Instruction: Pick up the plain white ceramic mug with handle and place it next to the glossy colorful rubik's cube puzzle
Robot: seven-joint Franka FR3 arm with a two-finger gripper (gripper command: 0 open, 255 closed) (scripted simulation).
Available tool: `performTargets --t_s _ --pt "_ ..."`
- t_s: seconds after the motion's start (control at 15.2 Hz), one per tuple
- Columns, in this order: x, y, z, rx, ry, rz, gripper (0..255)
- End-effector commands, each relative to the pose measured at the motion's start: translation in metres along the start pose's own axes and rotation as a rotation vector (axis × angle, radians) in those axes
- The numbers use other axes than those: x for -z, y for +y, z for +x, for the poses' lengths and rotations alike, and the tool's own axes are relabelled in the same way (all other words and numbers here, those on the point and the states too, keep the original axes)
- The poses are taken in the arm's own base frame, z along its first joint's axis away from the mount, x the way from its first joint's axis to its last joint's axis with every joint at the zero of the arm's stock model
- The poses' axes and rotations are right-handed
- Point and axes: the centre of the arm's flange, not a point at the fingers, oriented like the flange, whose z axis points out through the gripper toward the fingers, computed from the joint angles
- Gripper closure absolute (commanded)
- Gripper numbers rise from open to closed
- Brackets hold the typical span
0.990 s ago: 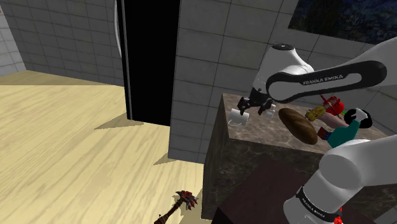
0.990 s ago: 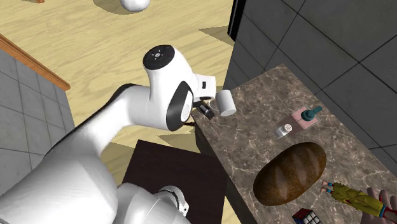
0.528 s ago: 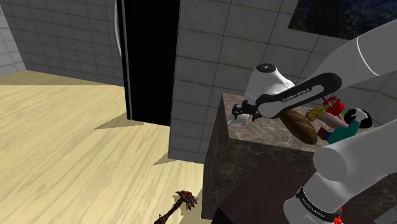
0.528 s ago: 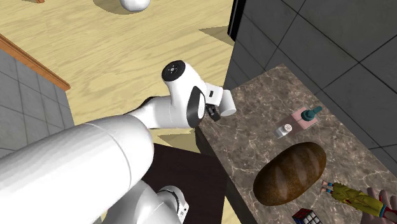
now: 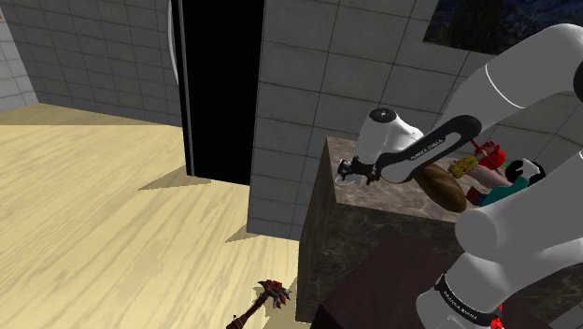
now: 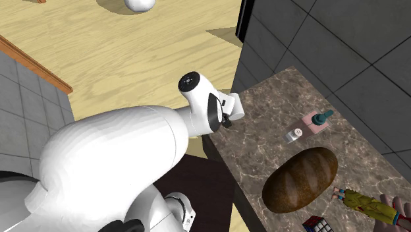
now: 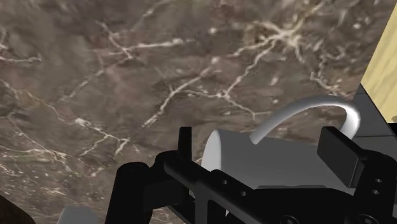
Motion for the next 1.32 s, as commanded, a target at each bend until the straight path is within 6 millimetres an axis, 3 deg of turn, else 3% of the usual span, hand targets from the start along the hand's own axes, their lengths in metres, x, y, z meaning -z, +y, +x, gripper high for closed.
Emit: performTargets --t_s 0.0,0.46,0.53,1.12,1.25 --pt "-0.0091 -0.0001 0.0004 0.000 0.000 0.001 0" --pt "-0.0091 -0.0001 0.0004 0.000 0.000 0.001 0" --pt "-0.0091 -0.0001 0.0004 0.000 0.000 0.001 255" --pt "-0.0091 -0.0001 0.0004 0.000 0.000 0.001 255" --pt "0.0006 0.0006 0.0047 0.000 0.000 0.001 255"
